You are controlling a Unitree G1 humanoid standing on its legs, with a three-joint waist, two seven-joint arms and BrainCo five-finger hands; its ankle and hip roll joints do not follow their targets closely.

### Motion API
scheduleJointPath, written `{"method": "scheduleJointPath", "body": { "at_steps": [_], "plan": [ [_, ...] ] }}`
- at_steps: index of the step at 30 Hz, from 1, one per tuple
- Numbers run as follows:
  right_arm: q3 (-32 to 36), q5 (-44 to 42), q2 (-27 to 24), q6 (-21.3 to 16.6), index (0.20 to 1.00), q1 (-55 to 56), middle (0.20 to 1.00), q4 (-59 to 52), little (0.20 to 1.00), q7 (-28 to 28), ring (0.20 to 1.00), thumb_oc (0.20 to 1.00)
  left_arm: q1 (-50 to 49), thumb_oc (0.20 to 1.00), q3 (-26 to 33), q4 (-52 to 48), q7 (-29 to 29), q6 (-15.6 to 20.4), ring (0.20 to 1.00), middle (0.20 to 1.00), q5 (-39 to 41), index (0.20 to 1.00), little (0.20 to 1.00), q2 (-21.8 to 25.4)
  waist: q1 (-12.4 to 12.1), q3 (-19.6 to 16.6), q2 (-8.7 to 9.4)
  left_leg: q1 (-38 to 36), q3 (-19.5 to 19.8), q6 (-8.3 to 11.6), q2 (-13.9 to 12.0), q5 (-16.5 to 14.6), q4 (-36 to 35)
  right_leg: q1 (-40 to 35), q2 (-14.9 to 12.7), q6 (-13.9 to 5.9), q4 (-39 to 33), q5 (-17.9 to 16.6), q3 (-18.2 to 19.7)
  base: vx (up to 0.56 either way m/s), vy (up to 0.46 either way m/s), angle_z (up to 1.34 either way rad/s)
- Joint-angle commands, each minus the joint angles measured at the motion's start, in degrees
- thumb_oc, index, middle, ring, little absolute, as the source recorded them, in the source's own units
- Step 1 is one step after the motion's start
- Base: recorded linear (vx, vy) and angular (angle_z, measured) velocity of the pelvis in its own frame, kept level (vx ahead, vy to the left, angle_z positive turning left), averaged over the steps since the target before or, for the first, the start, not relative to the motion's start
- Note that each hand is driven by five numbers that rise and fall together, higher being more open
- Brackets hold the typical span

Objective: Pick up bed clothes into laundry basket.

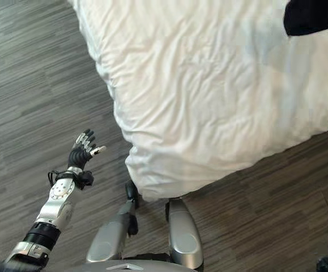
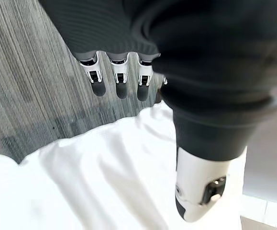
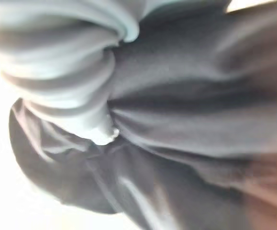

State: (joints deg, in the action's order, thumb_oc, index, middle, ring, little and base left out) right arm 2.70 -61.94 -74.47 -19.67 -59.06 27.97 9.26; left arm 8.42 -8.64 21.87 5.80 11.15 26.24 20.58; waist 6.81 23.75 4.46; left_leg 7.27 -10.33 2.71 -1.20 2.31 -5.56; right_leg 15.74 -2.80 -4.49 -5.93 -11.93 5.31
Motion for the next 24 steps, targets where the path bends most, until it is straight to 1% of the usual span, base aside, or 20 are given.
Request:
{"method": "scheduleJointPath", "body": {
  "at_steps": [1, 2, 3, 4, 5, 6, 7, 8, 9, 11, 12, 13, 14, 18, 20, 21, 22, 24],
  "plan": [
    [4.2, -9.7, 1.9, -9.0, 0.200, 5.7, 0.200, -1.7, 0.200, -2.1, 0.200, 0.200, -4.0, 1.000, -0.6, -2.5, -1.0, 1.6, 1.000, 1.000, -1.2, 1.000, 1.000, 1.6, 1.6, -9.8, 1.12, -0.8, -0.5, 2.40, -0.4, -2.2, 0.6, 0.3, -2.5, -4.19, 2.9, 4.9, 5.6, 0.10, 0.048, -0.07],
    [7.1, -10.6, 2.3, -10.3, 0.200, 8.4, 0.200, -3.0, 0.200, -2.0, 0.200, 0.200, -4.3, 1.000, -0.1, -2.6, -0.8, 1.4, 1.000, 1.000, -1.2, 1.000, 1.000, 1.0, 2.5, -10.4, 0.72, -1.2, -0.7, 2.24, -0.3, -2.5, 0.6, 0.1, -2.5, -4.30, 2.9, 4.9, 5.9, 0.07, 0.038, -0.05],
    [10.9, -11.2, 3.4, -11.4, 0.200, 12.4, 0.200, -5.2, 0.200, -2.1, 0.200, 0.200, -4.6, 1.000, -0.2, -2.7, -0.8, 1.2, 1.000, 1.000, -1.3, 1.000, 1.000, 1.0, 2.9, -11.0, 0.72, -1.5, -0.7, 2.07, -0.3, -2.7, 0.6, -0.2, -2.5, -4.44, 2.9, 4.9, 6.0, 0.09, 0.052, -0.18],
    [17.7, -12.3, 6.5, -13.1, 0.200, 20.1, 0.200, -9.2, 0.200, -2.5, 0.200, 0.200, -5.2, 1.000, -0.1, -3.1, -0.7, 0.7, 1.000, 1.000, -1.7, 1.000, 1.000, 0.8, 3.7, -12.0, 0.56, -2.2, -1.1, 1.73, -0.1, -3.2, 0.6, -0.7, -2.6, -4.71, 2.8, 5.0, 6.3, 0.07, 0.055, -0.27],
    [20.7, -12.3, 8.7, -14.1, 0.200, 23.6, 0.200, -11.2, 0.200, -2.1, 0.200, 0.200, -5.2, 1.000, -0.1, -3.1, -0.6, 0.5, 1.000, 1.000, -2.0, 1.000, 1.000, 0.4, 4.2, -12.5, 0.25, -2.5, -1.3, 1.52, 0.0, -3.5, 0.6, -0.9, -2.7, -4.90, 2.8, 4.9, 6.6, 0.05, 0.046, -0.33],
    [21.8, -12.1, 9.2, -14.1, 0.200, 24.9, 0.200, -12.0, 0.200, -1.9, 0.200, 0.200, -5.3, 1.000, -0.3, -3.1, -0.6, 0.4, 1.000, 1.000, -2.1, 1.000, 1.000, 0.6, 4.0, -12.6, 0.46, -2.5, -1.3, 1.49, 0.0, -3.5, 0.6, -0.9, -2.7, -4.93, 2.8, 5.0, 6.5, 0.04, 0.032, -0.21],
    [24.3, -12.2, 11.4, -14.6, 0.200, 28.0, 0.200, -13.7, 0.200, -1.8, 0.200, 0.200, -5.4, 1.000, -0.3, -3.0, -0.5, 0.3, 1.000, 1.000, -2.3, 1.000, 1.000, 0.5, 4.3, -13.1, 0.31, -2.9, -1.5, 1.30, 0.1, -3.8, 0.6, -1.1, -2.7, -5.06, 2.8, 5.0, 6.7, 0.04, 0.028, -0.21],
    [26.4, -12.3, 15.1, -15.4, 0.200, 31.0, 0.200, -15.7, 0.200, -1.9, 0.200, 0.200, -5.4, 1.000, -0.6, -3.0, -0.5, 0.0, 1.000, 1.000, -2.6, 1.000, 1.000, -0.1, 4.7, -13.5, 0.08, -3.2, -1.7, 1.08, 0.2, -4.0, 0.6, -1.2, -2.8, -5.19, 2.9, 5.0, 7.0, 0.05, 0.036, -0.20],
    [28.1, -12.9, 17.2, -15.9, 0.200, 32.9, 0.200, -16.8, 0.200, -1.9, 0.200, 0.200, -5.4, 1.000, -0.8, -3.0, -0.5, -0.1, 1.000, 1.000, -2.8, 1.000, 1.000, -0.2, 4.9, -14.0, -0.06, -3.5, -1.8, 0.90, 0.3, -4.2, 0.6, -1.4, -2.8, -5.29, 2.8, 4.9, 7.2, 0.04, 0.038, -0.16],
    [30.5, -14.3, 23.2, -17.3, 0.200, 35.5, 0.200, -18.4, 0.200, -2.3, 0.200, 0.200, -5.3, 1.000, -1.1, -2.7, -0.7, -0.5, 1.000, 1.000, -3.2, 1.000, 1.000, -1.2, 5.7, -14.6, -1.03, -3.9, -2.1, 0.63, 0.5, -4.6, 0.6, -1.7, -2.9, -5.60, 2.8, 4.9, 7.7, 0.05, 0.044, -0.08],
    [33.0, -14.4, 28.7, -18.9, 0.200, 37.8, 0.200, -20.3, 0.200, -2.4, 0.200, 0.200, -5.4, 1.000, -1.3, -2.7, -0.9, -0.8, 1.000, 1.000, -3.6, 1.000, 1.000, -1.6, 6.0, -15.5, -1.75, -4.3, -2.2, 0.32, 0.8, -5.0, 0.6, -2.1, -3.0, -5.85, 2.8, 4.9, 7.9, 0.07, 0.051, -0.11],
    [33.4, -14.1, 31.1, -19.7, 0.200, 38.4, 0.200, -21.0, 0.200, -2.0, 0.200, 0.200, -5.2, 1.000, -1.4, -2.5, -0.8, -0.8, 1.000, 1.000, -3.8, 1.000, 1.000, -1.7, 6.2, -15.9, -2.19, -4.5, -2.4, 0.18, 0.9, -5.2, 0.6, -2.3, -3.1, -6.03, 2.8, 4.9, 8.1, 0.06, 0.042, -0.14],
    [33.4, -13.8, 31.5, -19.7, 0.200, 38.6, 0.200, -21.4, 0.200, -1.8, 0.200, 0.200, -5.2, 1.000, -1.4, -2.4, -0.8, -0.8, 1.000, 1.000, -3.8, 1.000, 1.000, -1.6, 6.2, -16.0, -2.07, -4.5, -2.4, 0.16, 0.9, -5.2, 0.6, -2.3, -3.1, -6.05, 2.8, 4.9, 8.1, 0.04, 0.024, -0.09],
    [35.1, -13.5, 39.8, -21.0, 0.200, 42.0, 0.200, -21.5, 0.200, -0.7, 0.200, 0.200, -4.6, 1.000, -2.1, -1.5, -1.0, -0.9, 1.000, 1.000, -4.6, 1.000, 1.000, -2.4, 7.2, -17.2, -3.30, -5.7, -2.9, -0.36, 1.1, -5.9, 0.6, -3.0, -3.1, -6.42, 2.7, 4.8, 8.8, 0.04, 0.023, -0.07],
    [35.7, -13.4, 43.9, -20.8, 0.200, 44.3, 0.200, -21.2, 0.200, -0.5, 0.200, 0.200, -4.1, 1.000, -2.3, -0.8, -1.0, -0.9, 1.000, 1.000, -5.3, 1.000, 1.000, -2.3, 7.8, -17.8, -3.62, -6.3, -3.1, -0.57, 1.2, -6.3, 0.6, -3.4, -3.1, -6.57, 2.7, 4.8, 9.1, 0.04, 0.031, -0.07],
    [36.5, -13.6, 47.0, -20.5, 0.200, 46.3, 0.200, -20.1, 0.200, -0.4, 0.200, 0.200, -3.7, 1.000, -2.3, -0.6, -1.3, -1.0, 1.000, 1.000, -5.9, 1.000, 1.000, -2.3, 8.5, -18.3, -4.18, -7.0, -3.5, -0.72, 1.2, -6.6, 0.6, -3.8, -3.0, -6.66, 2.9, 4.9, 9.4, 0.03, 0.027, -0.04],
    [36.5, -13.6, 47.1, -20.4, 0.200, 46.4, 0.200, -20.2, 0.200, -0.4, 0.200, 0.200, -3.7, 1.000, -2.3, -0.5, -1.4, -1.0, 1.000, 1.000, -5.9, 1.000, 1.000, -2.3, 8.4, -18.3, -4.09, -7.1, -3.5, -0.73, 1.2, -6.6, 0.6, -3.9, -3.0, -6.67, 2.9, 4.9, 9.4, 0.04, 0.029, -0.03],
    [37.2, -14.2, 50.0, -20.4, 0.200, 48.3, 0.200, -19.8, 0.200, -0.7, 0.200, 0.200, -3.5, 1.000, -2.3, -0.5, -1.5, -0.9, 1.000, 1.000, -5.9, 1.000, 1.000, -2.4, 9.3, -18.6, -4.44, -7.8, -3.8, -0.85, 1.3, -6.9, 0.6, -4.3, -2.9, -6.78, 3.1, 5.0, 9.9, 0.03, 0.024, -0.10]
  ]
}}
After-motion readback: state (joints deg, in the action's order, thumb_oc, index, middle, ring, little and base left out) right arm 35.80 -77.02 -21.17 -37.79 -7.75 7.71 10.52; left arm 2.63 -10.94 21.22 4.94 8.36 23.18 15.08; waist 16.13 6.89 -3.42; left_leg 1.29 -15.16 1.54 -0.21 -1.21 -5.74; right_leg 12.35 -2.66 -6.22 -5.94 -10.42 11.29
